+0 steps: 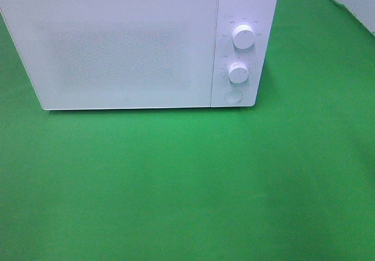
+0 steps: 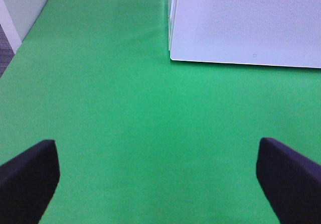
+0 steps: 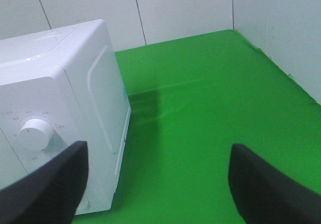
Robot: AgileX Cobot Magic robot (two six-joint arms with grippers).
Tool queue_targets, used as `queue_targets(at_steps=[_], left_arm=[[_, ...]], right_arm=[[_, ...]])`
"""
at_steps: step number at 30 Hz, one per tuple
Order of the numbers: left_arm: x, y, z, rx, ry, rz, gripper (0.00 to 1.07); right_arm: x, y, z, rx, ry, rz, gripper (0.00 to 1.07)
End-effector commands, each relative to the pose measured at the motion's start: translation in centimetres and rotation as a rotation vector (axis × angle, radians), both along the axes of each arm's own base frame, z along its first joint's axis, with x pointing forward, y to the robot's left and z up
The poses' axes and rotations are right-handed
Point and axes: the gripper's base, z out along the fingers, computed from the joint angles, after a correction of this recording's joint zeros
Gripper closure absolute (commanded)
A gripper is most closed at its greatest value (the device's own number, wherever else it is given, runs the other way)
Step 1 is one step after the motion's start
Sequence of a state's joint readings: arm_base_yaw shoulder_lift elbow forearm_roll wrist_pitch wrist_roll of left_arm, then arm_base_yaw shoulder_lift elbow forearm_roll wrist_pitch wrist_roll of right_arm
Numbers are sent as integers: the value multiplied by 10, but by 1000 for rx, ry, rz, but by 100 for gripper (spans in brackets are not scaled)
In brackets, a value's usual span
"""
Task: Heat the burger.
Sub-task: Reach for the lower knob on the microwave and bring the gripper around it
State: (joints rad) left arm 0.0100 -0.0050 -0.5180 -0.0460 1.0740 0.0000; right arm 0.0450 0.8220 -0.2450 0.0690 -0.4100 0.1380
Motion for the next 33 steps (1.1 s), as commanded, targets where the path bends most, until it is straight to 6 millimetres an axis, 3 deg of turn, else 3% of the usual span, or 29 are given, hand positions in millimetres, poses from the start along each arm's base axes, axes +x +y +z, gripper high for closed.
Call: queue_targets(at_steps=[1, 12, 25, 33], left_arm=[[-1, -1, 0, -7, -10, -9, 7], [-1, -1, 0, -7, -10, -9, 7], [-1, -1, 0, -7, -10, -9, 7], [-1, -1, 0, -7, -10, -9, 7]], right_arm=[[-1, -4, -11, 18, -68, -39, 33], [2, -4, -37, -81, 6, -32, 33], [13, -4, -49, -99, 41, -29, 33], [17, 33, -56, -192, -2, 67, 33]])
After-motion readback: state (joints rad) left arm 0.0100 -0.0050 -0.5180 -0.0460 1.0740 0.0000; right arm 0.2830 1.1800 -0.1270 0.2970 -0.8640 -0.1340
